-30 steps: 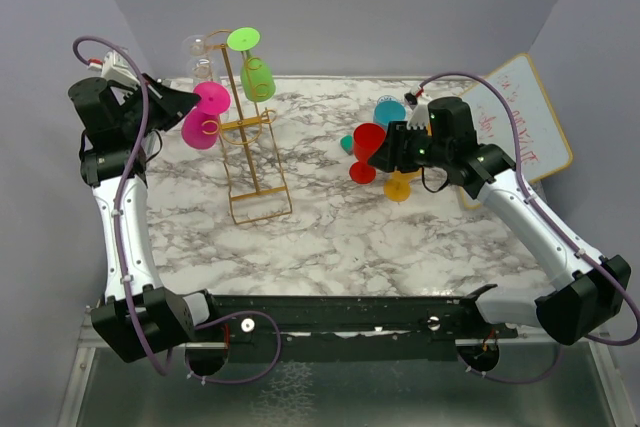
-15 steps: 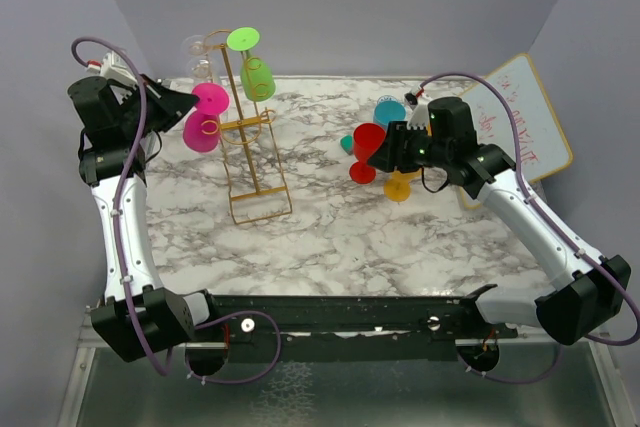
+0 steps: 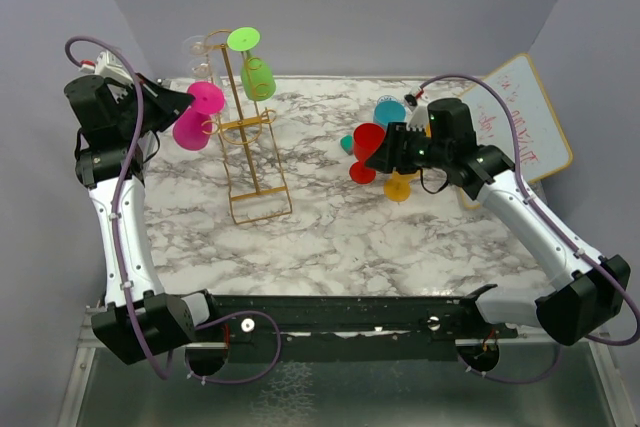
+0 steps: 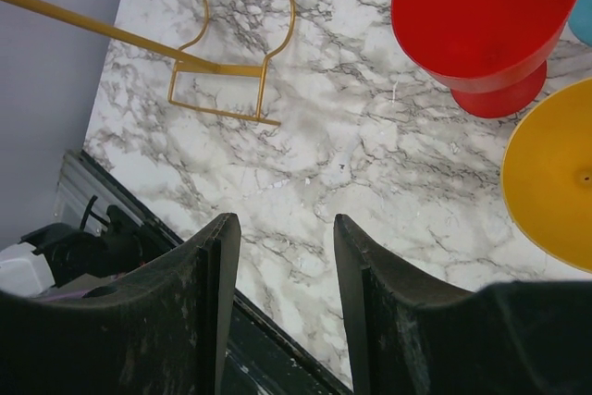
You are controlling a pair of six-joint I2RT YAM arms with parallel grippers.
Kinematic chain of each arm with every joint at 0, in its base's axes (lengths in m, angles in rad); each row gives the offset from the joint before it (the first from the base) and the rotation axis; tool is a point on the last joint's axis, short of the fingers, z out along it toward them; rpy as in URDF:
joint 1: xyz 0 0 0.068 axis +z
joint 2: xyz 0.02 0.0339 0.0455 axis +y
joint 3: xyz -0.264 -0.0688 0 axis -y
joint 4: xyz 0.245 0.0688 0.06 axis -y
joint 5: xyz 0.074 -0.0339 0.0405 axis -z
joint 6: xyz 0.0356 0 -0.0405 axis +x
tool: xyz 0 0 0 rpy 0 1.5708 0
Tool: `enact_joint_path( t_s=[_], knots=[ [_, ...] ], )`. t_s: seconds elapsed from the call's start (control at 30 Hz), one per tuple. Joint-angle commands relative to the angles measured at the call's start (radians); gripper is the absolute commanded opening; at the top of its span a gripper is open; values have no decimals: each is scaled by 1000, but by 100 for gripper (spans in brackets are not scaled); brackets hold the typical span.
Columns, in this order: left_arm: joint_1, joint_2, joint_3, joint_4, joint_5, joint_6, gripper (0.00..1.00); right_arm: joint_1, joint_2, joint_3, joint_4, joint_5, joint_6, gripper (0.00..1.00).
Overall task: Take the wine glass off the wine glass rack
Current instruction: Pick up the wine glass from the wine rack.
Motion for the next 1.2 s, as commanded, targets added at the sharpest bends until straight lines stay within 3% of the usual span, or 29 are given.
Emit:
enact_joint_path(
  t_s=[0.0, 0.23, 1.17],
  knots=[
    [6, -34, 2, -61, -63, 47, 0, 4, -18, -9, 26, -54, 8, 51],
    [7, -33, 70, -92, -80, 65, 0, 4, -11, -19, 44, -99, 17, 51],
    [7, 9, 88, -65, -89, 127, 0, 4, -20, -33, 36, -72, 15, 52]
  ],
)
